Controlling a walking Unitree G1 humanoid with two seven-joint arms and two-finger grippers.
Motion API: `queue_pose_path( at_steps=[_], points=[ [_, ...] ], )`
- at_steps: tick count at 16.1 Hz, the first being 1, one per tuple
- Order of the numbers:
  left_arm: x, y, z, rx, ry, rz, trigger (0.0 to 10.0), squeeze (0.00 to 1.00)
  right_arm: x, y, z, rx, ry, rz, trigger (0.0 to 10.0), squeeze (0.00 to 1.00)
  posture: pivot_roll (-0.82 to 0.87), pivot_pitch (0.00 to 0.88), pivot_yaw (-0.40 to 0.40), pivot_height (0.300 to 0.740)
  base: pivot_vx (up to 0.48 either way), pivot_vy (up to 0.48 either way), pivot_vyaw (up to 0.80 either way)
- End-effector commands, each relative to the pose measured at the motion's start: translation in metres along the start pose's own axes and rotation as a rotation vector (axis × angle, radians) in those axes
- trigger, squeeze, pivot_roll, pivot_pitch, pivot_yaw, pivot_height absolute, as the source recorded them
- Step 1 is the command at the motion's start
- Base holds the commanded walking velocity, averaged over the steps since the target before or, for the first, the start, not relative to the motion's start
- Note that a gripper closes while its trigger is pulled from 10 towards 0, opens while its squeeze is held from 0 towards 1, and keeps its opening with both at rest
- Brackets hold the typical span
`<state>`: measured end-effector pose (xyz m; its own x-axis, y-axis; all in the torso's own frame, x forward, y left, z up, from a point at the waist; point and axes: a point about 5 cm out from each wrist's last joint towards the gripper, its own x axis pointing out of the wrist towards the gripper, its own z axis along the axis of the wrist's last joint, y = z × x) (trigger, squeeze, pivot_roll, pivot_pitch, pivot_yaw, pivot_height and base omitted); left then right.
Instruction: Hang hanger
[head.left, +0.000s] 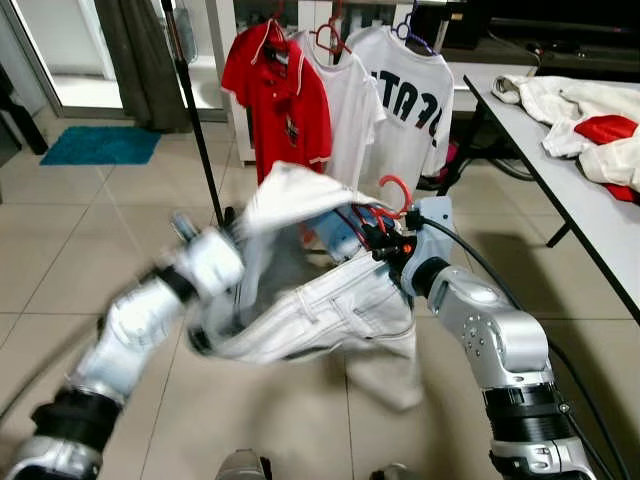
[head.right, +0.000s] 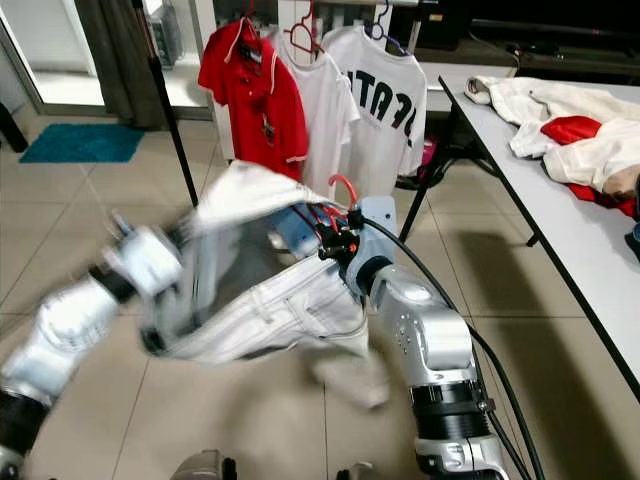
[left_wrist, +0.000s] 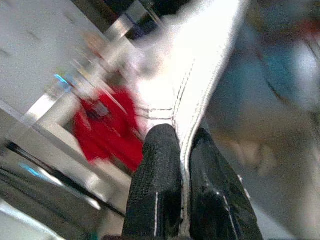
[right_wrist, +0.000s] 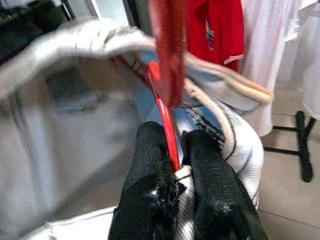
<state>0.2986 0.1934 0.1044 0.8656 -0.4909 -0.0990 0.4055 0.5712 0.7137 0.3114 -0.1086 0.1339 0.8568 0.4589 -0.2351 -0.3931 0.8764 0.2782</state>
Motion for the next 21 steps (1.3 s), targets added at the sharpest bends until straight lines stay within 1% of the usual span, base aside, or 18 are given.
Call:
queue_pose_path(
  at_steps=[1,3,4,6,7,8,9,10,11,12,13,14,15,16,17,18,19,21],
  points=[
    [-0.008,-0.025,-0.037,-0.023,0.242,-0.109,0.0,0.00,-0.002,0.009,0.028,0.002,-0.097,0.064,0.0,0.00,-0.01,0.000,-0.014,0.705,0.000,0.000,0.00],
    [-0.007,-0.030,-0.048,-0.010,0.332,-0.146,0.0,0.00,-0.003,0.023,0.029,-0.001,-0.082,0.151,0.0,0.00,-0.01,0.000,-0.017,0.705,0.000,0.000,0.00],
    [-0.005,-0.027,-0.050,-0.001,0.351,-0.133,0.0,0.00,-0.004,0.029,0.029,-0.001,-0.072,0.191,0.0,0.00,-0.02,0.000,-0.020,0.705,0.000,0.000,0.00],
    [0.001,-0.015,-0.051,0.018,0.359,-0.084,0.0,0.00,-0.007,0.038,0.029,-0.004,-0.048,0.258,0.0,0.00,-0.03,0.000,-0.024,0.705,0.000,0.000,0.00],
    [0.004,-0.013,-0.049,-0.002,0.338,-0.075,0.2,0.00,-0.008,0.039,0.028,0.002,-0.046,0.264,0.0,0.00,-0.03,0.000,-0.024,0.705,0.000,0.000,0.00],
    [0.009,-0.015,-0.042,-0.117,0.274,-0.071,10.0,0.00,-0.008,0.036,0.027,0.010,-0.043,0.243,0.0,0.00,-0.03,0.000,-0.022,0.705,0.000,0.000,0.00],
    [0.009,-0.015,-0.042,-0.117,0.274,-0.071,10.0,0.00,-0.008,0.036,0.027,0.010,-0.043,0.243,0.0,0.00,-0.03,0.000,-0.022,0.705,0.000,0.000,0.00],
    [0.013,-0.020,-0.034,-0.236,0.202,-0.080,10.0,1.00,-0.009,0.031,0.025,0.008,-0.036,0.210,0.0,0.00,-0.03,0.000,-0.018,0.705,0.000,0.000,0.00],
    [0.012,-0.025,-0.026,-0.329,0.131,-0.107,10.0,1.00,-0.008,0.025,0.024,0.001,-0.030,0.164,0.0,0.00,-0.03,0.000,-0.016,0.705,0.000,0.000,0.00],
    [0.006,-0.027,-0.013,-0.405,0.027,-0.130,10.0,1.00,-0.009,0.021,0.022,0.002,-0.043,0.144,0.0,0.00,-0.01,0.000,-0.013,0.705,0.000,0.000,0.00],
    [0.005,-0.028,-0.010,-0.413,0.006,-0.134,10.0,1.00,-0.009,0.020,0.022,0.004,-0.045,0.139,0.0,0.00,-0.01,0.000,-0.013,0.705,0.000,0.000,0.00],
    [-0.007,-0.023,0.007,-0.428,-0.095,-0.145,10.0,1.00,-0.009,0.015,0.015,0.002,-0.044,0.102,0.0,0.00,0.00,0.000,-0.025,0.705,0.000,0.000,0.00],
    [-0.013,-0.015,0.018,-0.447,-0.144,-0.111,10.0,1.00,-0.009,0.011,0.012,0.015,-0.042,0.071,0.0,0.00,0.02,0.000,-0.040,0.705,0.000,0.000,0.00],
    [-0.016,-0.010,0.023,-0.468,-0.166,-0.086,10.0,1.00,-0.009,0.009,0.009,-0.001,-0.036,0.055,0.0,0.00,0.02,0.000,-0.045,0.705,0.000,0.000,0.00],
    [-0.021,-0.001,0.029,-0.516,-0.197,-0.026,10.0,1.00,-0.009,0.006,0.005,-0.017,-0.025,0.033,0.0,0.00,0.04,0.000,-0.045,0.705,0.000,0.000,0.00],
    [-0.024,0.009,0.034,-0.605,-0.190,0.037,10.0,1.00,-0.011,0.003,0.000,0.003,-0.022,0.009,0.0,0.00,0.05,0.000,-0.045,0.705,0.000,0.000,0.00],
    [-0.026,0.011,0.037,-0.629,-0.181,0.050,10.0,1.00,-0.012,0.002,-0.001,0.014,-0.021,0.001,0.0,0.00,0.06,0.000,-0.045,0.705,0.000,0.000,0.00],
    [-0.028,0.012,0.037,-0.711,-0.106,0.135,10.0,1.00,-0.016,-0.008,-0.011,0.041,-0.029,-0.058,0.0,0.00,0.06,0.000,-0.034,0.705,0.000,0.000,0.00]
  ],
)
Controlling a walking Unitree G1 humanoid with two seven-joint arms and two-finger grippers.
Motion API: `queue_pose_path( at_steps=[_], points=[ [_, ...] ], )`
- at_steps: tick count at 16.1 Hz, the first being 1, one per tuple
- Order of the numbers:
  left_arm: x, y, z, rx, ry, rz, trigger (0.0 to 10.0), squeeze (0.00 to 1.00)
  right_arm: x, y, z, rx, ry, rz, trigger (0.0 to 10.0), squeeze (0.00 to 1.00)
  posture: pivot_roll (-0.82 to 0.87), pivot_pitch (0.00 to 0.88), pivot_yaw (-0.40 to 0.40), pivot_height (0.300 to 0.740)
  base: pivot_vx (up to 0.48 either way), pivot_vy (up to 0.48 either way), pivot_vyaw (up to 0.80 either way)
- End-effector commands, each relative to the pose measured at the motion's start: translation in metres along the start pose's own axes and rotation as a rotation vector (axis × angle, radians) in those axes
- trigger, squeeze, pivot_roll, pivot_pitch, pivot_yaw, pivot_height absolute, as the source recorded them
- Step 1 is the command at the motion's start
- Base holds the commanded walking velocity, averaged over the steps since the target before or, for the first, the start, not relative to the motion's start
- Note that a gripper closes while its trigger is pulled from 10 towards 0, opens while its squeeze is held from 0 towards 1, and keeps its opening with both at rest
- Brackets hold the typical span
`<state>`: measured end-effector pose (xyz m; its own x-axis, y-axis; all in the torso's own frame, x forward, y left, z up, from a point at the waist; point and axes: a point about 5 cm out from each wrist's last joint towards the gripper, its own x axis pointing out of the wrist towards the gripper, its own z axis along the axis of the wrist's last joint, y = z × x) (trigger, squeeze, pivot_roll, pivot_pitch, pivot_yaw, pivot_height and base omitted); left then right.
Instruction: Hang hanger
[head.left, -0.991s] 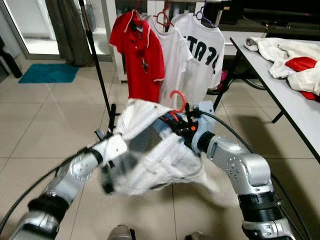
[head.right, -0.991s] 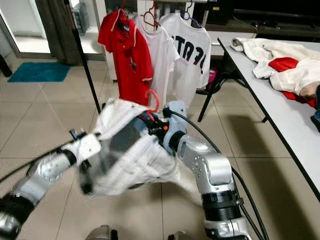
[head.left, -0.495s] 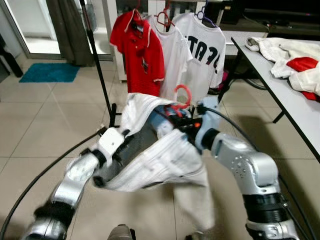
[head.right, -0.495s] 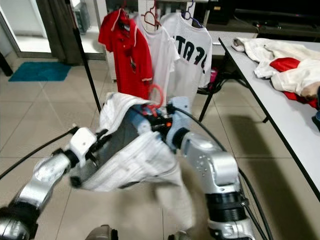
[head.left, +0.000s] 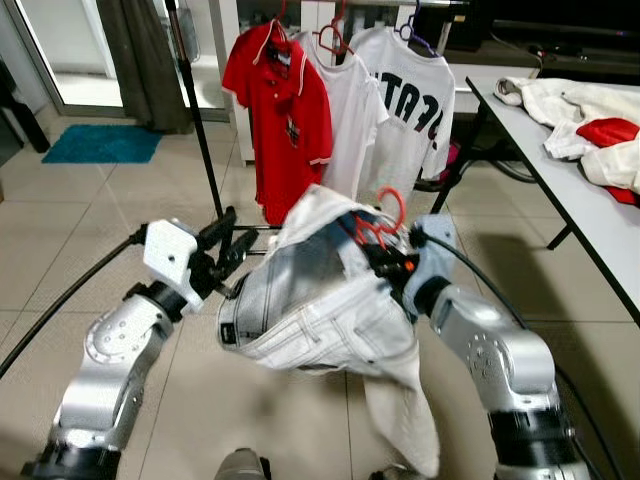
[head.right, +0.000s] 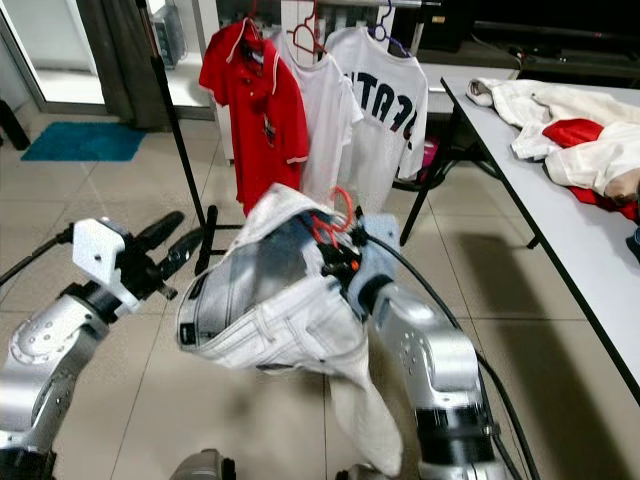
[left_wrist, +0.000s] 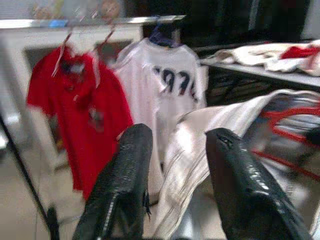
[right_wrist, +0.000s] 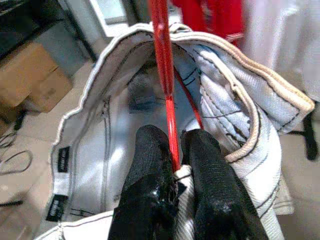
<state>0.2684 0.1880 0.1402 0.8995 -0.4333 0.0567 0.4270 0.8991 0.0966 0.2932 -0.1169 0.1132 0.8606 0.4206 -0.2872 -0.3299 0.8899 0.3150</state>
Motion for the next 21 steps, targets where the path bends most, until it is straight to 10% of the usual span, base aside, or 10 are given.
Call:
queue_pose_path(
  at_steps=[1,2,21],
  points=[
    [-0.005,0.004,-0.005,-0.009,0.034,0.088,10.0,0.16,-0.005,-0.006,0.011,-0.025,-0.089,-0.053,1.1,0.00,0.05,0.000,-0.027,0.705,0.000,0.000,0.00],
    [-0.011,0.005,-0.009,-0.003,0.058,0.136,10.0,0.00,-0.008,-0.009,0.010,-0.039,-0.088,-0.087,10.0,0.00,0.03,0.000,-0.028,0.705,0.000,0.000,0.00],
    [-0.001,-0.011,-0.012,-0.040,0.086,0.256,10.0,0.00,-0.004,0.002,0.008,-0.017,-0.278,-0.088,10.0,0.00,0.02,0.000,-0.014,0.705,0.281,0.000,0.17]
  ],
)
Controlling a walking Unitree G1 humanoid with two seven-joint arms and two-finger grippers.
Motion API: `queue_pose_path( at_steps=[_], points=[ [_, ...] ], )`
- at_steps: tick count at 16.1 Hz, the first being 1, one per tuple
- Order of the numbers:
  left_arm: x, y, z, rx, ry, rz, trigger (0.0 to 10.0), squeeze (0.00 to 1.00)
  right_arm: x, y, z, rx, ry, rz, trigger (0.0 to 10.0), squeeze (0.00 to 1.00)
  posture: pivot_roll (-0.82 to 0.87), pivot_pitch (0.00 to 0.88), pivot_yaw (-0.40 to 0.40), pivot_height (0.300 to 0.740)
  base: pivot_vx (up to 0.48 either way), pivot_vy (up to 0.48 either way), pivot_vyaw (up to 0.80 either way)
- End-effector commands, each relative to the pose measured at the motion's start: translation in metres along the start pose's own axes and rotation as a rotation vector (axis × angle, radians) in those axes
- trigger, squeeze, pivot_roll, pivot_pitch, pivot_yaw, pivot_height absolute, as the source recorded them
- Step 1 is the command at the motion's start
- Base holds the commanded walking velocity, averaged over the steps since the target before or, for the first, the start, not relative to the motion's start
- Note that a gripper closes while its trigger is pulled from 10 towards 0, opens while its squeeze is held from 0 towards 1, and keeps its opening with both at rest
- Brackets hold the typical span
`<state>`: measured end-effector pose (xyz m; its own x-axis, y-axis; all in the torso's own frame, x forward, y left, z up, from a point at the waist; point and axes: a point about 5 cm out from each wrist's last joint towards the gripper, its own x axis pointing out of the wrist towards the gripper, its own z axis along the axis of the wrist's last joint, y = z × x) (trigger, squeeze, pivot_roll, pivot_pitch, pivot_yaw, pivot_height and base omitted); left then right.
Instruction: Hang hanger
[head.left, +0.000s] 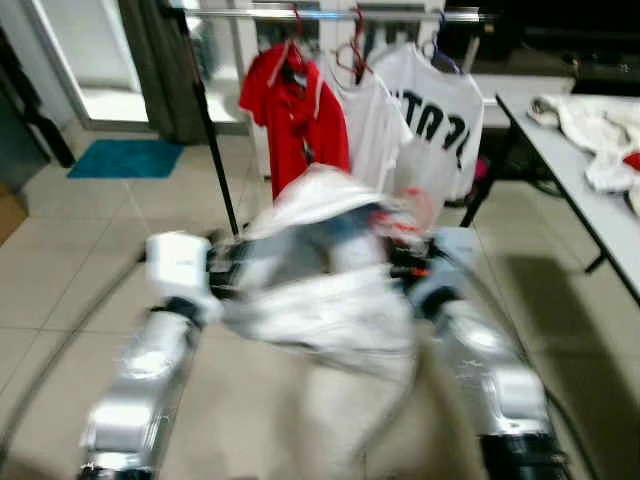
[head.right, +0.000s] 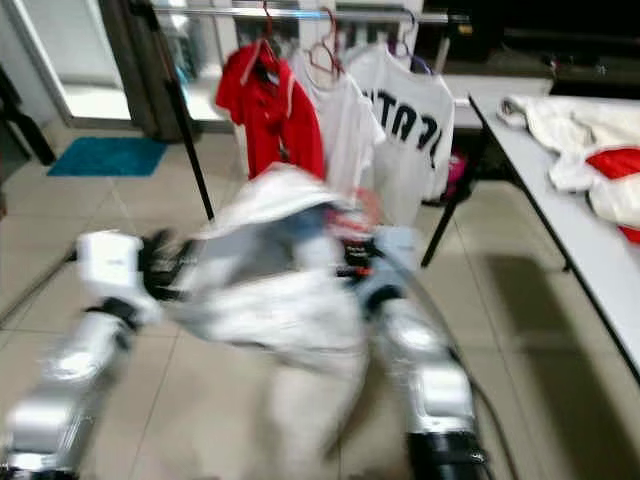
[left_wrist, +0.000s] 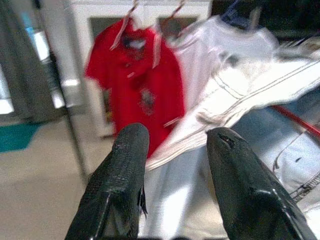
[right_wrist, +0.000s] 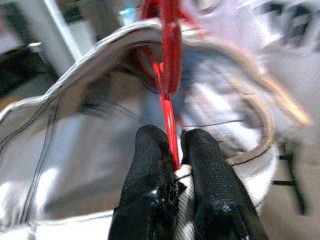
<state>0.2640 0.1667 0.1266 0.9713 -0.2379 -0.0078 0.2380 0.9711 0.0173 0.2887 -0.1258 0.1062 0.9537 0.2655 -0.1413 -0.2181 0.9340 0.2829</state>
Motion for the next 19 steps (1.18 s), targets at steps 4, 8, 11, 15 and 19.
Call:
queue_pose_path(
  at_steps=[4,8,11,15,19],
  points=[
    [-0.007,0.011,0.001,0.005,-0.004,0.065,10.0,0.00,0.007,0.021,0.010,-0.076,-0.069,0.076,10.0,0.00,0.04,0.000,-0.019,0.705,0.194,0.000,0.00],
    [-0.008,0.014,0.004,0.006,-0.015,0.050,10.0,0.00,0.008,0.025,0.010,-0.087,-0.067,0.096,10.0,0.00,0.06,0.000,-0.017,0.705,0.292,0.000,0.31],
    [-0.010,0.013,0.003,0.021,-0.002,0.039,10.0,0.00,0.008,0.024,0.007,-0.100,-0.050,0.101,10.0,0.00,0.06,0.000,-0.034,0.705,0.296,0.000,0.80],
    [-0.011,0.009,0.003,0.016,0.014,0.013,10.0,0.00,0.008,0.028,0.005,-0.115,-0.041,0.104,10.0,0.00,0.06,0.000,-0.024,0.705,0.291,0.000,0.40],
    [-0.008,0.010,0.003,0.027,0.021,0.011,10.0,0.00,0.006,0.024,0.004,-0.106,-0.037,0.079,10.0,0.00,0.05,0.000,-0.014,0.705,0.297,0.000,0.00]
  ],
)
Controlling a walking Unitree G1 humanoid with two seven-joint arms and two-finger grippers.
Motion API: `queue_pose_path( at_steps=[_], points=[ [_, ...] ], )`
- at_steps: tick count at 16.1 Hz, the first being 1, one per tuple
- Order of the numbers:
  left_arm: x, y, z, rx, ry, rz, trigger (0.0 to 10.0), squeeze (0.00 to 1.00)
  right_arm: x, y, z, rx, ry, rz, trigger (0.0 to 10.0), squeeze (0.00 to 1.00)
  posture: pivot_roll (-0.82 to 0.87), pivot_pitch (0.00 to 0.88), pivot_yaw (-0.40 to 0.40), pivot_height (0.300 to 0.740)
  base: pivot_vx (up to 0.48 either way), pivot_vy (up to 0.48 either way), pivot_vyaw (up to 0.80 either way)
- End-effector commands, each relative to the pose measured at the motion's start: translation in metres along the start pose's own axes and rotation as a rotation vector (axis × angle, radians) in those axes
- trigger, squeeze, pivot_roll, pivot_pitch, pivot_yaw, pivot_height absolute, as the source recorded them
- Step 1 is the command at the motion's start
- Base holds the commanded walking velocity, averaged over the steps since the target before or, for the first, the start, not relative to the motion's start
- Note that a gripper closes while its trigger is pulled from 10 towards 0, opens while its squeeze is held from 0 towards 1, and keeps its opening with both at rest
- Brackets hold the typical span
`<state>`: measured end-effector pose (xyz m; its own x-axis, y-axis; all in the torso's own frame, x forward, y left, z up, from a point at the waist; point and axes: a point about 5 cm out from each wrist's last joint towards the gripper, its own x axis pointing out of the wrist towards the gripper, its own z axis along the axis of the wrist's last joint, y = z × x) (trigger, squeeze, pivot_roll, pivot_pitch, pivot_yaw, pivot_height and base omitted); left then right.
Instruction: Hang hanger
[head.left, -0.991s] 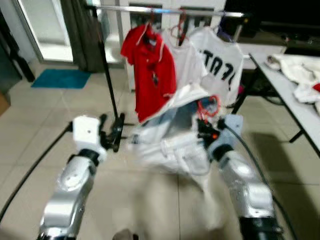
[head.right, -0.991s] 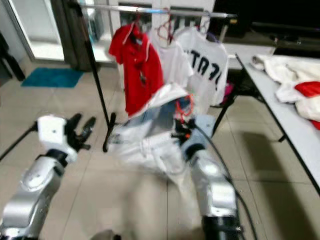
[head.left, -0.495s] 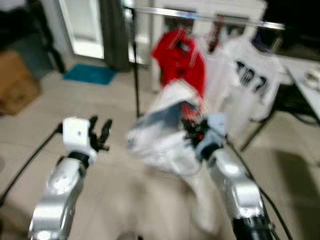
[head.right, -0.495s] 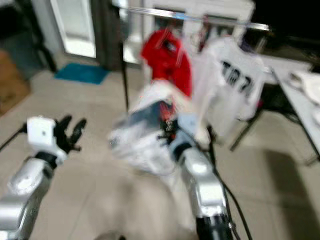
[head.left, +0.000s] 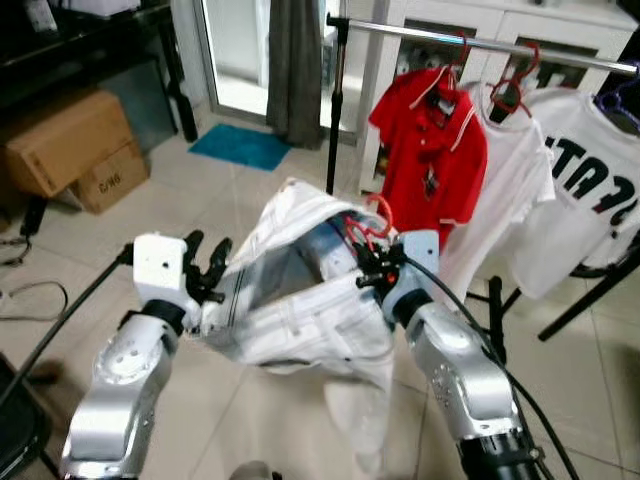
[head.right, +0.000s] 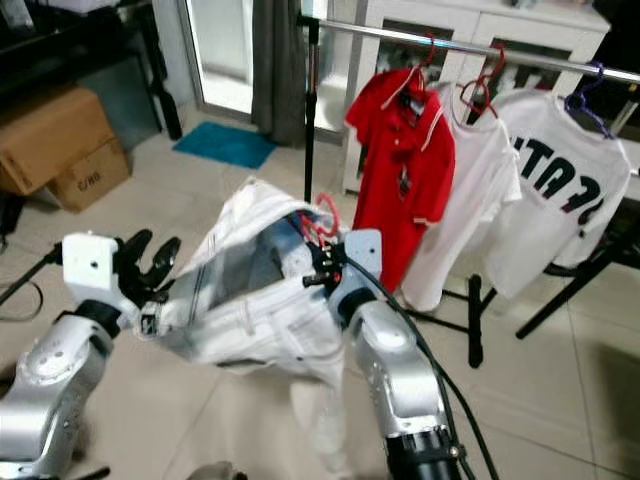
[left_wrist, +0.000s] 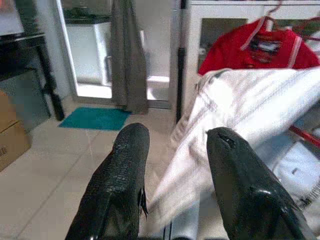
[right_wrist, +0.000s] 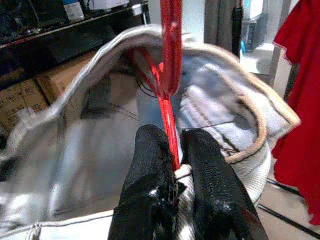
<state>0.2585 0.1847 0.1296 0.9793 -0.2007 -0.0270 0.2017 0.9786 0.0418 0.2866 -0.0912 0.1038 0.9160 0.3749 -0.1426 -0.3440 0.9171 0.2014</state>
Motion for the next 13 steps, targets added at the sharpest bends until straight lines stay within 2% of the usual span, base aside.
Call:
queue_pose_path(
  at_steps=[1,6,10,13],
  points=[
    [0.0028,-0.0066,0.0003,0.004,0.002,-0.031,10.0,0.00,-0.0025,-0.0092,0.0138,-0.012,-0.064,-0.032,10.0,0.00,0.05,0.000,-0.013,0.705,0.300,0.000,0.00],
    [0.0063,-0.0104,0.0000,0.002,0.004,-0.047,10.0,0.00,-0.0049,-0.0126,0.0132,-0.038,-0.058,-0.042,10.0,0.00,0.03,0.000,-0.015,0.705,0.316,0.000,0.00],
    [0.0027,-0.0124,-0.0018,-0.002,0.009,-0.049,10.0,0.00,-0.0068,-0.0117,0.0121,-0.039,-0.048,-0.032,10.0,0.00,0.04,0.000,-0.023,0.705,0.315,0.000,-0.76],
    [0.0021,-0.0129,-0.0030,-0.009,0.012,-0.046,10.0,0.00,-0.0067,-0.0117,0.0120,-0.045,-0.046,-0.029,10.0,0.00,0.03,0.000,-0.027,0.705,0.315,0.000,-0.14]
  ],
)
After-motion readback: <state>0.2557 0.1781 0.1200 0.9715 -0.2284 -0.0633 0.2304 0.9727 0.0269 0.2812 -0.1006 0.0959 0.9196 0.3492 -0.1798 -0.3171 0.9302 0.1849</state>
